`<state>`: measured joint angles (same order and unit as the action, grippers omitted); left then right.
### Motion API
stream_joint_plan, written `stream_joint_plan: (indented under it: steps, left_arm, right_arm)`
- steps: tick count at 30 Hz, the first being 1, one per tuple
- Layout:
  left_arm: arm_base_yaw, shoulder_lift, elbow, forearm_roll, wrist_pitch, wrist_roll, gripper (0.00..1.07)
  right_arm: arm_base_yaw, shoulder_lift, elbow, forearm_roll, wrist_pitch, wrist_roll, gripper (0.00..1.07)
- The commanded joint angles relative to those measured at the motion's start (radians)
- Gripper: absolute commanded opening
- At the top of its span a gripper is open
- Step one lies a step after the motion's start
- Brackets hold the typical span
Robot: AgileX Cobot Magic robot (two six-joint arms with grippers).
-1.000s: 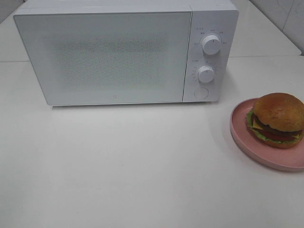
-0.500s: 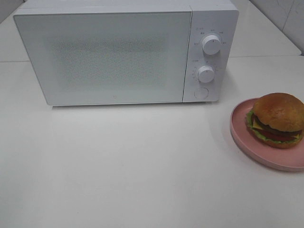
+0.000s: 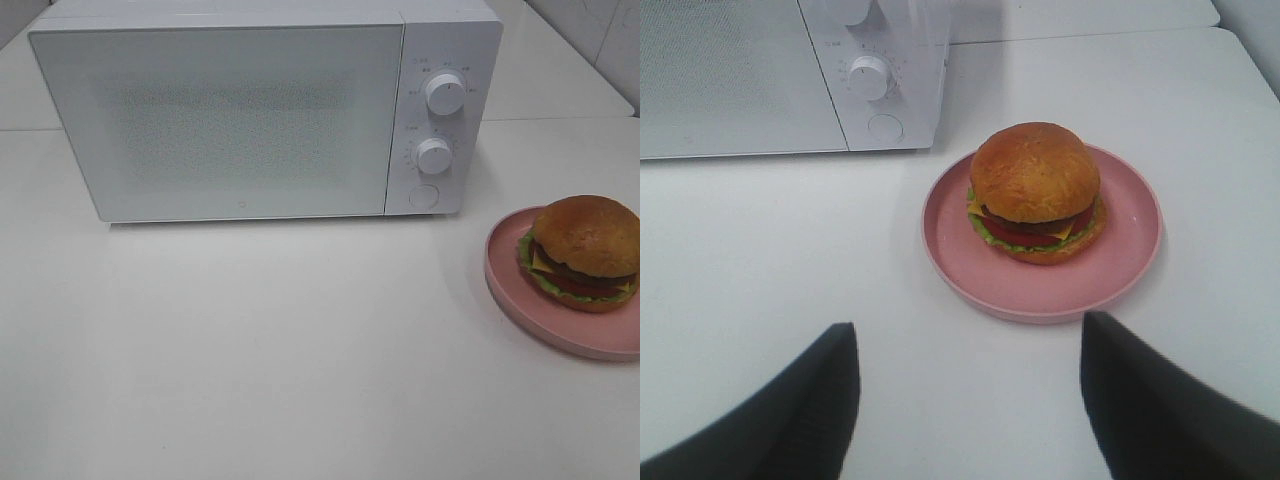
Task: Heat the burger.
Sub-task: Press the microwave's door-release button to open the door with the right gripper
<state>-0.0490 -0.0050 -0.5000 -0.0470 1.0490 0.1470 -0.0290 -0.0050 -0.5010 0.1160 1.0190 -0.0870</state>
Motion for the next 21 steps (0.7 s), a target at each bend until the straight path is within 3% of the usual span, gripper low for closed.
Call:
stream_joint_plan:
  steps: [1,21]
  left_arm:
    - [0.005,-0.026,0.003,-0.004,-0.015,-0.001,0.00]
    - [0.005,-0.026,0.003,-0.004,-0.015,-0.001,0.00]
  right_arm:
    - [-0.008,-0.026,0.002,0.003,-0.016,0.005,0.61]
    - [-0.008,-0.026,0.002,0.003,-0.016,0.005,0.61]
